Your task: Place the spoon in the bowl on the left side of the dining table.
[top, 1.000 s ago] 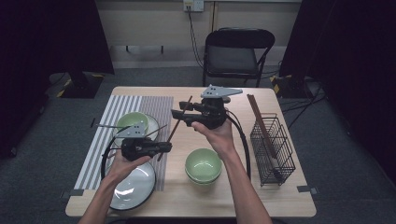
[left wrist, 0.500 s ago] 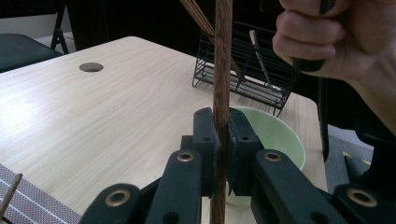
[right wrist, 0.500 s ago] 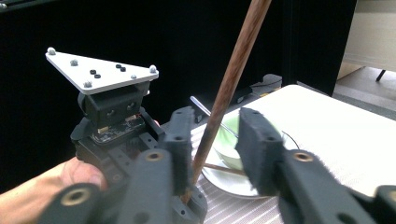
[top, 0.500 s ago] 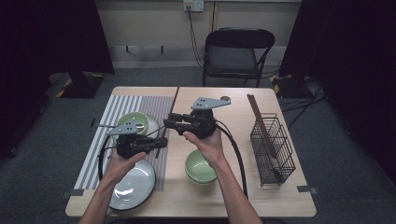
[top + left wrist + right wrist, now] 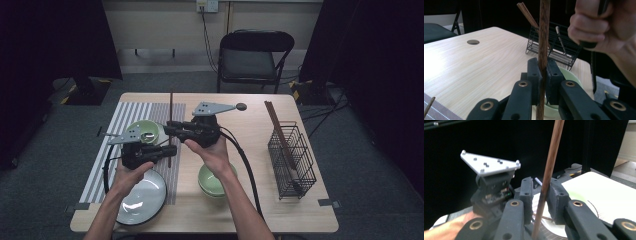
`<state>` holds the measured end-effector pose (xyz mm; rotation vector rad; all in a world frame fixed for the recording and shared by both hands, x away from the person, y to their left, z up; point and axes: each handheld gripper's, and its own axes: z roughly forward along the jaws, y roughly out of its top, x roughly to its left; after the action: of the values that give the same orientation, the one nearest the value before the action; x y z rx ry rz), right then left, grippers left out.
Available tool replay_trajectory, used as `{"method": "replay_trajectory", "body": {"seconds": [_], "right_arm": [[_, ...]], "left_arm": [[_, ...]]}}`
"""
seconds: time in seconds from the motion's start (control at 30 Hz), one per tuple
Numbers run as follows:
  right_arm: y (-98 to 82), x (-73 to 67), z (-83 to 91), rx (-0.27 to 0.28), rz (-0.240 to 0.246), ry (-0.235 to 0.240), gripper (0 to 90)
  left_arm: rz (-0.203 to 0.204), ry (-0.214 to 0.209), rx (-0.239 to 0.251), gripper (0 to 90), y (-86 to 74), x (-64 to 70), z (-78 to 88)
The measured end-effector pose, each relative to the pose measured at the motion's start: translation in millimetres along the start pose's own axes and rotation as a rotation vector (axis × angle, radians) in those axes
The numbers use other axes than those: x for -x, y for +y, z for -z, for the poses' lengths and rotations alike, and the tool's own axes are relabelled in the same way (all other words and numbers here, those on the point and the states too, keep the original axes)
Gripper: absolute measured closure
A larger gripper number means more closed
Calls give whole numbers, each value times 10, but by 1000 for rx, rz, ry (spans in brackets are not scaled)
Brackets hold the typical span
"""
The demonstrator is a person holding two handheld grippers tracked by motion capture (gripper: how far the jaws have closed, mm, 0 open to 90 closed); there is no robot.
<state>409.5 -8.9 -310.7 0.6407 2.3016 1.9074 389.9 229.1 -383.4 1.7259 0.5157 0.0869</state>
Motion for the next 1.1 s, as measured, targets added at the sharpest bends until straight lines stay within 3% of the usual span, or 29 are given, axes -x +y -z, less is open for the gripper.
{"method": "replay_trajectory", "body": {"seconds": [0.13,0.2,0.37,0.57,0.77,0.97,1.1], "right_arm": [[-38,-17,-42,-9,3,2,762],[-41,-18,-55,-7,-1,1,843],[-23,-13,-70,-1,-19,19,854],[-27,-16,-76,-10,-24,13,855],[-14,-3,-66,-3,-32,16,855],[2,0,-66,1,-30,19,855],[-12,2,-75,0,-35,17,855]], "left_arm": [[9,2,2,843,-7,-4,9],[10,-4,5,840,-10,-2,5],[21,-1,17,829,-5,-9,19],[41,19,16,736,-30,-35,46],[20,14,7,773,-34,-28,47],[24,-5,21,817,-32,-26,47],[10,0,3,836,-30,-15,40]]}}
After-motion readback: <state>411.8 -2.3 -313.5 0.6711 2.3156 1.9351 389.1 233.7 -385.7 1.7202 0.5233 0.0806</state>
